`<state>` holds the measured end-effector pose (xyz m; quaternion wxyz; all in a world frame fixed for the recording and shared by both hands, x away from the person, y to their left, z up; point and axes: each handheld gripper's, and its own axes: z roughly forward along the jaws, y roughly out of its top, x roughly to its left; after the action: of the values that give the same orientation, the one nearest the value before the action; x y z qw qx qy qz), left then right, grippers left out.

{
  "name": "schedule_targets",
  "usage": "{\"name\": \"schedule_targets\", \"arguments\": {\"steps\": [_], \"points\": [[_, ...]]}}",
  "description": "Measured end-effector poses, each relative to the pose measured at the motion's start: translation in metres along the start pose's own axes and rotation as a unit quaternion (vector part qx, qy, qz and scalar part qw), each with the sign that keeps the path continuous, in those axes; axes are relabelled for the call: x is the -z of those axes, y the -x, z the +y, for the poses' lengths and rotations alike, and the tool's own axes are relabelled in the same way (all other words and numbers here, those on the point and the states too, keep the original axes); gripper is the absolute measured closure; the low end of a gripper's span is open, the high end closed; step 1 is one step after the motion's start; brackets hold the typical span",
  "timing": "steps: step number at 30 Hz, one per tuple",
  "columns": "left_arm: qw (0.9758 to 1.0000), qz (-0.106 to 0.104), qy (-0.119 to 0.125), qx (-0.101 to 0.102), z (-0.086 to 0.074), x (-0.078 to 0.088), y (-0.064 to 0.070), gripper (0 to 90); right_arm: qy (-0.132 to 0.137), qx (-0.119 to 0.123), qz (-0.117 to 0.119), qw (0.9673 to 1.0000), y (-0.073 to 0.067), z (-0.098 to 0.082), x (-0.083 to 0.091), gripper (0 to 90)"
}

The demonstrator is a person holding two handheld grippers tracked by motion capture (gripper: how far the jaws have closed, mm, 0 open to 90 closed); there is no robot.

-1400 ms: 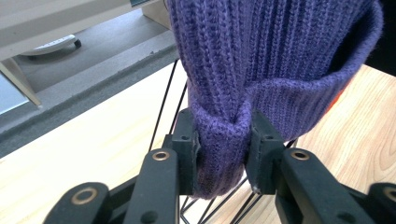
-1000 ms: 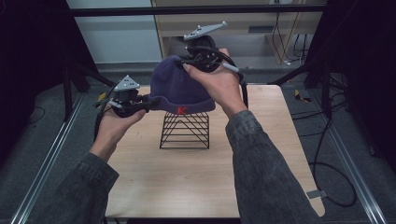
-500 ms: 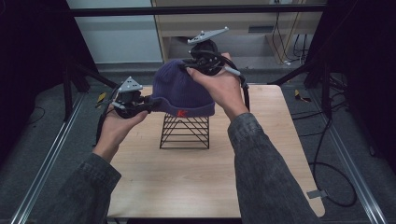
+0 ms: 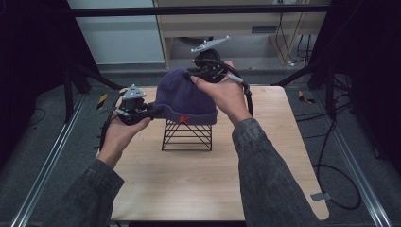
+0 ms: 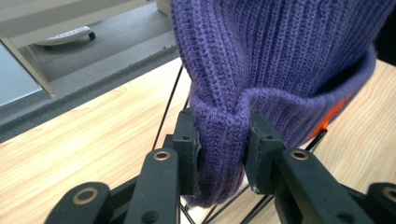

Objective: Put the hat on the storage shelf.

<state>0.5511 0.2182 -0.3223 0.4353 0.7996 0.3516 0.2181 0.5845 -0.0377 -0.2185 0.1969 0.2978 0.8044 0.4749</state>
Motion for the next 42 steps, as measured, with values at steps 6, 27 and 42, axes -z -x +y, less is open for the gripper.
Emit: {"name": "schedule_targets", "arguments": {"steps": [6, 27, 42], "points": [[1.0000, -0.001, -0.007, 0.003, -0.007, -0.005, 0.000, 68.5, -0.014, 0.005, -0.002, 0.9999, 0.000, -0.006, -0.004, 78.3], [0.9997, -0.006, -0.024, -0.006, -0.020, -0.012, 0.004, 68.4, -0.039, 0.006, 0.015, 0.9991, -0.002, -0.021, -0.006, 78.3], [0.9995, -0.008, -0.030, -0.001, -0.035, -0.013, 0.002, 68.5, -0.055, -0.001, 0.020, 0.9983, -0.003, -0.038, -0.010, 78.2]]}}
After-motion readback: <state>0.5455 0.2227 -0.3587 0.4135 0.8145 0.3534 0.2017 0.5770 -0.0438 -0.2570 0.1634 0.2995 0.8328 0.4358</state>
